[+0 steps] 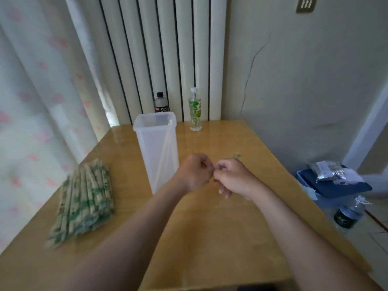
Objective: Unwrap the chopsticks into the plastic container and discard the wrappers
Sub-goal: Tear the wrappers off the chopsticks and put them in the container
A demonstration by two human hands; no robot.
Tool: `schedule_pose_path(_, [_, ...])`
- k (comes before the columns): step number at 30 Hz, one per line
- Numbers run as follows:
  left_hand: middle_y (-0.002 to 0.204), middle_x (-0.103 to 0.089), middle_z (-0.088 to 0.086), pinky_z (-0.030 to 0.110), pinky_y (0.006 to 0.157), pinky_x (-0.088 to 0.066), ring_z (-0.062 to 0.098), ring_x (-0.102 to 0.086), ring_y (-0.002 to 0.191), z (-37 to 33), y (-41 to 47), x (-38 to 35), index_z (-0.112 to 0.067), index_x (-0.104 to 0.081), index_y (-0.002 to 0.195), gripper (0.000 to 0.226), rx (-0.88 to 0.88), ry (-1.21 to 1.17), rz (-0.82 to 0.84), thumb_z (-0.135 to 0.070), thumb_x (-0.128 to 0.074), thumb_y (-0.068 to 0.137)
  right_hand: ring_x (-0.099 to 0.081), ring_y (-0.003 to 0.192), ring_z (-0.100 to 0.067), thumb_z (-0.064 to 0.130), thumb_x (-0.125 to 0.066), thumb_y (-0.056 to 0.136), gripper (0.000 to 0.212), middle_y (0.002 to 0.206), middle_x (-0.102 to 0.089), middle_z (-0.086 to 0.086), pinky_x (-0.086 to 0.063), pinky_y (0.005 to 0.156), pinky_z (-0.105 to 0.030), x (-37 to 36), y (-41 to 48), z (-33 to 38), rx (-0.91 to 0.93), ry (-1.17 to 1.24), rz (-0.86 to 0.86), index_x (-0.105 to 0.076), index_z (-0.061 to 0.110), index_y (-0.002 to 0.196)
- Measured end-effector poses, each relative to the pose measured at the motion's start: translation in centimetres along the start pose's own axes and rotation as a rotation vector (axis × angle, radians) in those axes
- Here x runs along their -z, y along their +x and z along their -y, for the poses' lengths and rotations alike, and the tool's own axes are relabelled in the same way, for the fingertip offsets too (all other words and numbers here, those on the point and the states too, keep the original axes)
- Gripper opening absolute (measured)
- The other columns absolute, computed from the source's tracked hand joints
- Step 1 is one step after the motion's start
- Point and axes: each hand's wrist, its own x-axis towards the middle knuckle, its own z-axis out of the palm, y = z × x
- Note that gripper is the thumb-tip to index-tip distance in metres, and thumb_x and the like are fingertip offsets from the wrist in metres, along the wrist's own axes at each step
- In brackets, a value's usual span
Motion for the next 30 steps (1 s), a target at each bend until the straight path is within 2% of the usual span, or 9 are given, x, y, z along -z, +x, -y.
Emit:
schedule_pose_path(7, [0.081,-0.072,0.017,0.024,0.046,-0.049,0.017,-0.06,0.054,6.8,-7.9,10.1,0.001,-0.071,0.096,0.017,0.141,0.106,0.002,-0.006,-0.056,0.093,-0.06,0.052,-0.017,0.007,-0.051,0.096,0.017,0.078,-0.064,-0.008,-0.046,0.04,-0.027,-11.2,-0.7,5.6,0.011,-0.08,0.26,-0.064,0.01,0.084])
schedule_pose_path(10, [0.079,-0.073,0.009,0.034,0.059,-0.055,0.018,-0.063,0.063,10.9,-10.7,14.2,-0.007,-0.073,0.088,0.016,0.205,0.167,-0.169,-0.013,-0.059,0.093,-0.068,0.058,-0.017,0.013,-0.048,0.095,0.016,0.091,-0.067,-0.009,-0.051,0.044,-0.029,-16.6,-0.3,6.9,0.023,-0.204,0.322,-0.064,0.008,0.092])
schedule_pose_path(14, [0.073,-0.064,-0.004,0.029,0.061,-0.047,0.019,-0.061,0.072,15.0,-13.9,17.9,-0.02,-0.066,0.072,0.02,0.32,0.28,-0.433,-0.015,-0.053,0.086,-0.074,0.075,-0.031,0.026,-0.043,0.1,0.02,0.091,-0.072,-0.008,-0.058,0.052,-0.034,-22.1,0.4,8.5,0.065,-0.287,0.244,-0.063,0.022,0.104])
schedule_pose_path(17, [0.072,-0.065,-0.002,0.025,0.053,-0.044,0.015,-0.058,0.062,16.5,-15.8,18.9,-0.017,-0.069,0.083,0.02,0.383,0.279,-0.444,-0.018,-0.05,0.091,-0.067,0.085,-0.025,0.037,-0.047,0.101,0.019,0.099,-0.066,0.0,-0.061,0.073,-0.04,-25.3,1.6,9.3,0.115,-0.367,0.123,-0.06,0.024,0.105])
schedule_pose_path(19, [0.072,-0.066,-0.002,0.03,0.052,-0.052,0.016,-0.062,0.058,17.4,-16.7,19.0,-0.019,-0.069,0.086,0.02,0.382,0.239,-0.444,-0.02,-0.05,0.093,-0.062,0.093,-0.022,0.047,-0.049,0.1,0.026,0.106,-0.061,0.002,-0.057,0.084,-0.042,-27.1,2.5,9.4,0.129,-0.416,0.063,-0.056,0.023,0.103])
schedule_pose_path(21, [0.071,-0.066,-0.003,0.039,0.06,-0.06,0.019,-0.065,0.06,18.3,-17.1,19.1,-0.021,-0.069,0.087,0.019,0.361,0.176,-0.462,-0.021,-0.051,0.094,-0.06,0.092,-0.022,0.055,-0.049,0.097,0.032,0.106,-0.059,0.002,-0.054,0.079,-0.038,-28.4,3.1,9.3,0.122,-0.483,0.019,-0.053,0.024,0.102])
schedule_pose_path(23, [0.071,-0.063,-0.003,0.041,0.062,-0.059,0.02,-0.063,0.06,18.9,-17.0,19.4,-0.02,-0.069,0.09,0.018,0.351,0.112,-0.483,-0.019,-0.051,0.094,-0.061,0.084,-0.022,0.057,-0.051,0.094,0.036,0.098,-0.06,0.001,-0.051,0.07,-0.036,-29.2,3.6,9.4,0.118,-0.552,-0.026,-0.057,0.022,0.094])
schedule_pose_path(26, [0.073,-0.061,-0.005,0.034,0.059,-0.052,0.015,-0.057,0.058,19.1,-16.7,20.0,-0.02,-0.068,0.091,0.017,0.331,0.091,-0.51,-0.018,-0.051,0.094,-0.056,0.072,-0.022,0.043,-0.054,0.095,0.026,0.084,-0.059,0.001,-0.045,0.061,-0.032,-29.5,3.8,9.9,0.113,-0.606,-0.101,-0.053,0.022,0.079])
schedule_pose_path(30, [0.071,-0.064,-0.003,0.03,0.059,-0.047,0.015,-0.056,0.061,19.4,-16.1,20.2,-0.018,-0.068,0.085,0.019,0.342,0.033,-0.522,-0.016,-0.05,0.092,-0.057,0.069,-0.02,0.028,-0.054,0.097,0.017,0.081,-0.061,0.001,-0.039,0.055,-0.029,-28.5,3.0,11.4,0.095,-0.563,-0.156,-0.057,0.018,0.084])
